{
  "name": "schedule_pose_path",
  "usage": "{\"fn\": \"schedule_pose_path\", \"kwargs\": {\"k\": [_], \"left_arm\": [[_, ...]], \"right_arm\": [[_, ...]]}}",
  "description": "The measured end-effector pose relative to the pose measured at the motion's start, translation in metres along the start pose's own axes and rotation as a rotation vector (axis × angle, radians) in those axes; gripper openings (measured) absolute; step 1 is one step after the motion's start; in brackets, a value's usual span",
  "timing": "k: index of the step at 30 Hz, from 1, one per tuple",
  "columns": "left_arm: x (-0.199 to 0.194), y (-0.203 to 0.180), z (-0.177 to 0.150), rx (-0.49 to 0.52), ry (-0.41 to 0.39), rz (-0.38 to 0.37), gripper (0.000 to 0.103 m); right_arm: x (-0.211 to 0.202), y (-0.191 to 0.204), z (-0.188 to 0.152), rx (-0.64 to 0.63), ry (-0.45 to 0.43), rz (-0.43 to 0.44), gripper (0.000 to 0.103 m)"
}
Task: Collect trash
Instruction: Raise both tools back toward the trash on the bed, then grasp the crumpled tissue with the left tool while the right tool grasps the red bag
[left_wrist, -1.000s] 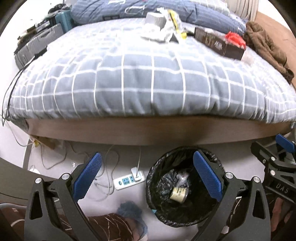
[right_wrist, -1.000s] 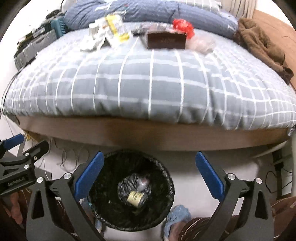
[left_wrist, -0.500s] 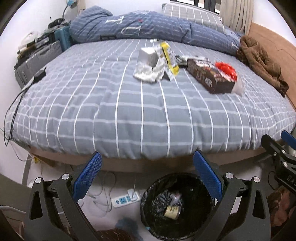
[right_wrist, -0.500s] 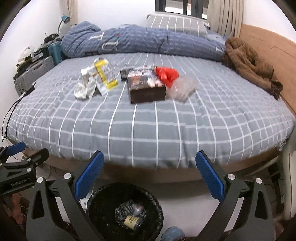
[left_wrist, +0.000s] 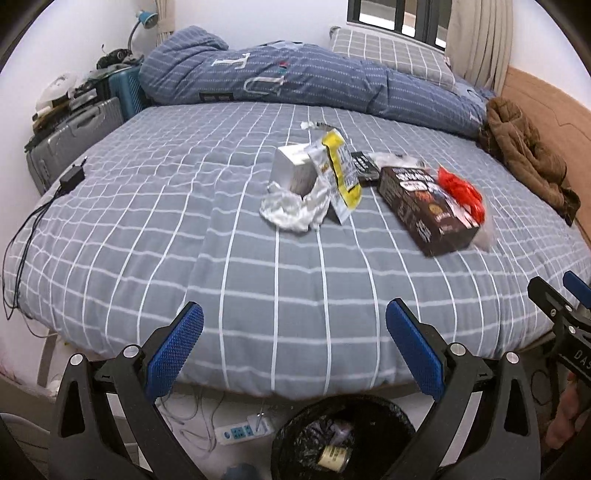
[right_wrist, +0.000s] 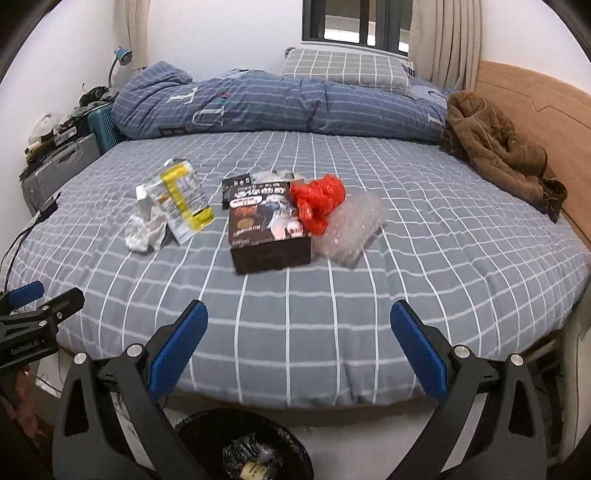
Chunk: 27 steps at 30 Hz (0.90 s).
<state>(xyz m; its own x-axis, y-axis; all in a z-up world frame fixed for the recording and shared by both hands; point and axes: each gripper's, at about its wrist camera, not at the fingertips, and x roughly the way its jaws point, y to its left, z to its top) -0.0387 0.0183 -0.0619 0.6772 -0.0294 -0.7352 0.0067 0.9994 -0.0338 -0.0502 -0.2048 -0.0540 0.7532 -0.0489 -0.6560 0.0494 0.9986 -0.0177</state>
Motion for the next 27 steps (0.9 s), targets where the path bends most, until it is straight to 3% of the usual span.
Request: {"fn": "schedule_pose_path", "kwargs": {"k": [27], "left_arm": [[0.124,-0.002,0.087,0.003,0.064,0.038,0.094]], "right_arm": [[0.146,-0.040,0.114,0.072,0.050,-0.030,0.088]]}}
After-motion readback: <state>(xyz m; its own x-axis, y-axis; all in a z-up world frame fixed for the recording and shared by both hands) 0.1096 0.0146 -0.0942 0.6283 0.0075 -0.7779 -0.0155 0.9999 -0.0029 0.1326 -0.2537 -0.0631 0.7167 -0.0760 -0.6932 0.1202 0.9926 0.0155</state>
